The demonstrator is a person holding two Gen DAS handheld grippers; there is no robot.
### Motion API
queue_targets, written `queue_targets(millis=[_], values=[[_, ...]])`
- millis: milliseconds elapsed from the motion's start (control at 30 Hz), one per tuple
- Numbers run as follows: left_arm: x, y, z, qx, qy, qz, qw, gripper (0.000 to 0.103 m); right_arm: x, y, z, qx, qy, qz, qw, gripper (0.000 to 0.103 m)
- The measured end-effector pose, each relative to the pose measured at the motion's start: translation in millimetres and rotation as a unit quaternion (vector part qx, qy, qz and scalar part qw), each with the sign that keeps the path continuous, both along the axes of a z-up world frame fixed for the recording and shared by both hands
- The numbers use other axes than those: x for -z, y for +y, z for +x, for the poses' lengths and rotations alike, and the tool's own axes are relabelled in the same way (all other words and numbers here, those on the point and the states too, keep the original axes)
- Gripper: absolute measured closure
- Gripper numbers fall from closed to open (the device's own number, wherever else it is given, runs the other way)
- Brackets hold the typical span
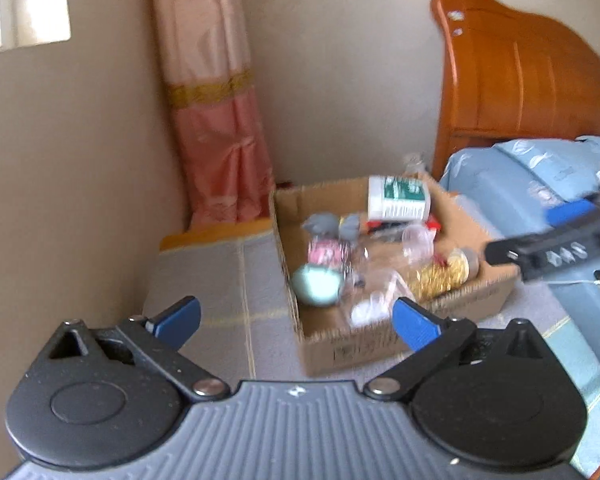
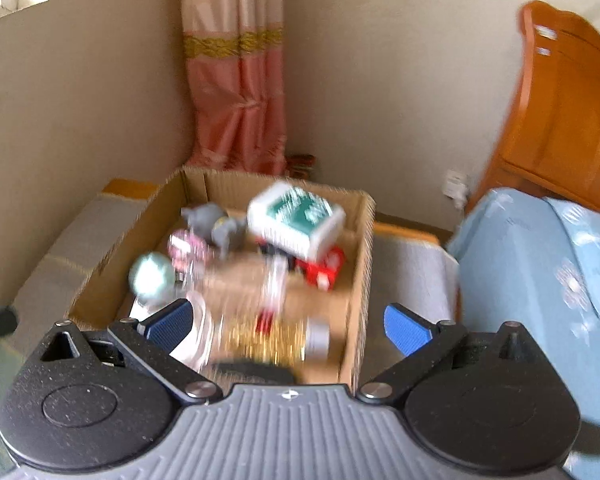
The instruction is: Organize rigid objects
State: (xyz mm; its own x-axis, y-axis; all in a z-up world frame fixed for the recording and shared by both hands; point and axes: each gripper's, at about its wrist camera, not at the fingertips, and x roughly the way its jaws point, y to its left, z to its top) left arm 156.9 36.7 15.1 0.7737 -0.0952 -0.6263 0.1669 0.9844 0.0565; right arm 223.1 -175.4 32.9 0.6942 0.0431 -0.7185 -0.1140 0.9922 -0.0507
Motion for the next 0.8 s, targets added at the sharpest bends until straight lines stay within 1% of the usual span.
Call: queue_targets(millis=[133, 200, 333, 467, 700, 800], values=[[13.5, -7.3, -16.9, -0.031, 0.034, -0.022, 0.9987, 0.001, 7.4, 8.5, -53.5, 0.040, -0.007, 0.010, 0.999, 0.000], [17.9, -14.0, -28.1, -0.041, 0.041, -0.013, 0.9982, 0.001, 12.9, 11.7, -76.9, 0.059, -0.005, 0.016, 0.998, 0.000], [16.8, -24.1, -48.6, -0.047, 0.049, -0.007, 0.9977, 0.001, 17.3, 13.4, -106.6, 0.084, -0.003, 0.023, 0.996, 0.000], [7.4, -28.5, -60.3, -0.054, 0.041, -0.005, 0.9977, 0.001, 13.5, 15.3, -123.8, 0.093, -0.014, 0.021, 0.995, 0.000], [-2.4, -36.1, -68.1, -0.059, 0.025, 0.016, 0.9978, 0.001, 2.0, 10.9, -132.0, 0.100, -0.035, 0.023, 0.994, 0.000], [-2.9, -36.0, -67.8, -0.063, 0.026, 0.016, 0.9976, 0.001, 1.3, 10.9, -132.8, 0.100, -0.037, 0.022, 0.994, 0.000]])
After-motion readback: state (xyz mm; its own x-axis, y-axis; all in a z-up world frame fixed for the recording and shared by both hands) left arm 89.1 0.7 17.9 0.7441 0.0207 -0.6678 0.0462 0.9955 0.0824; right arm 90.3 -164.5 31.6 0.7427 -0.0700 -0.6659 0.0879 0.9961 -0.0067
